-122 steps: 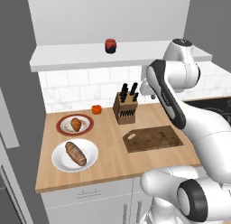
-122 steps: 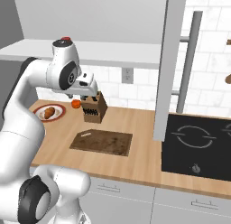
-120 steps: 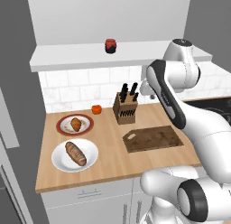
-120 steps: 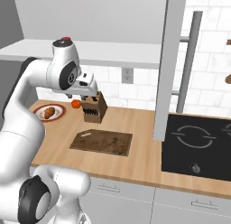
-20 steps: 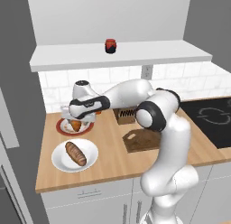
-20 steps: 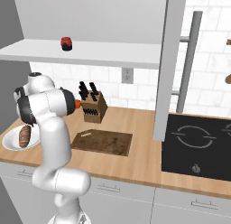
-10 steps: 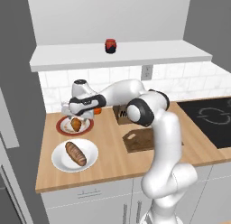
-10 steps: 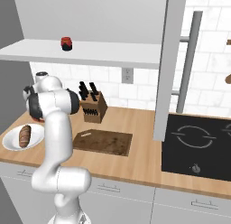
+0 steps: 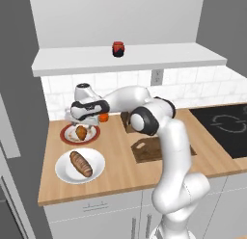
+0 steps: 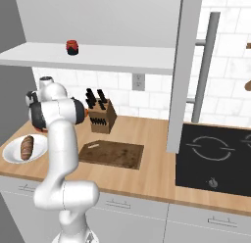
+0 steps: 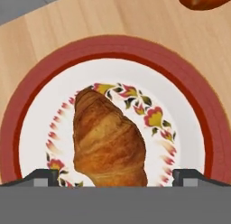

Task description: From the different types of pastries on the counter, select a croissant and place it on the cutting board. Then retrieve a jar of jam from the cabinet and place it alongside the croissant on the cutting board.

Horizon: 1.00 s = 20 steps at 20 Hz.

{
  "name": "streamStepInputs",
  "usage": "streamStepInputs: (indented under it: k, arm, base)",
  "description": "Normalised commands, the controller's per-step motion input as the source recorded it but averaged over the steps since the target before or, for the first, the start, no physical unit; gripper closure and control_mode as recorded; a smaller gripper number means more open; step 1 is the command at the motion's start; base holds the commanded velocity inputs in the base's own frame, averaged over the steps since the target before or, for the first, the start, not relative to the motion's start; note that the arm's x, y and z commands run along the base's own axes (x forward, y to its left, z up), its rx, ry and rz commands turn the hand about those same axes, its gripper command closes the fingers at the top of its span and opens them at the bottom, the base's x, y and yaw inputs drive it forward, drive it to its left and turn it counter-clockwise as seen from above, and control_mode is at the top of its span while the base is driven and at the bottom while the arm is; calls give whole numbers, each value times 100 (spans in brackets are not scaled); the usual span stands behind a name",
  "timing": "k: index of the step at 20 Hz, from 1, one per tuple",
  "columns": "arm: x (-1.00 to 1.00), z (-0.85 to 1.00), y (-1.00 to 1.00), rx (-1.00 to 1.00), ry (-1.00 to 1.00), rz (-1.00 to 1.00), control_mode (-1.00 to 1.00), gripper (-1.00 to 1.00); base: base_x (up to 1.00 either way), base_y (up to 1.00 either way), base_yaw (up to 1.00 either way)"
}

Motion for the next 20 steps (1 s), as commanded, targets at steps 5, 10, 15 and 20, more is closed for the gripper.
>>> streamStepInputs:
  k: [5,10,15,20]
  arm:
    - [0,-41,-4,0,6,-1,-100,-100]
    - [11,-30,-1,0,0,0,-100,-100]
    - [21,-28,0,0,0,0,-100,-100]
    - [-2,25,1,1,0,0,-100,100]
  base:
    - [0,0,0]
    - [0,0,0]
    - [0,0,0]
    - [0,0,0]
